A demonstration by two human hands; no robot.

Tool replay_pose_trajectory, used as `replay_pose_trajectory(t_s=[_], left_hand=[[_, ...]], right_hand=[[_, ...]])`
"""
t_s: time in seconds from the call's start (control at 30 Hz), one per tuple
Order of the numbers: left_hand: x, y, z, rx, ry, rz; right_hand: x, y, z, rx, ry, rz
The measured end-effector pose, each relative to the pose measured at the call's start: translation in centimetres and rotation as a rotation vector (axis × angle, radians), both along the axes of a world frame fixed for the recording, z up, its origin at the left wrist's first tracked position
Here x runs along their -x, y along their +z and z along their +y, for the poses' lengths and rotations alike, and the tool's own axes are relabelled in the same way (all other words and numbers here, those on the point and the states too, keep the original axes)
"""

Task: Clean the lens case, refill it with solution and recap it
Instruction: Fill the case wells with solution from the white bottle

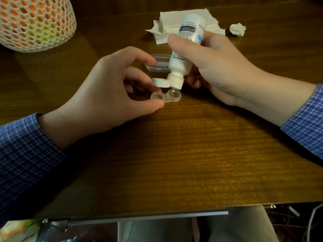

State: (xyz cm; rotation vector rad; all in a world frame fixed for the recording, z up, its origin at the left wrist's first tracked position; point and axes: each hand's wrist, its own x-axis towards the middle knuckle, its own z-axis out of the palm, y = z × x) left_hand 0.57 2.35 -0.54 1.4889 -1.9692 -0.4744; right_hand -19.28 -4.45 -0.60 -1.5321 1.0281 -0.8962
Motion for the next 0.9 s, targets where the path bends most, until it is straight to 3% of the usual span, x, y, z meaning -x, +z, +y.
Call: replay_pose_trajectory(t_s=[0.9], left_hand=[[-0.03, -0.11, -0.23, -0.012, 0.006, 0.016]], right_hand=[[-0.14, 0.03, 0.4, 0.041, -0.026, -0.026]])
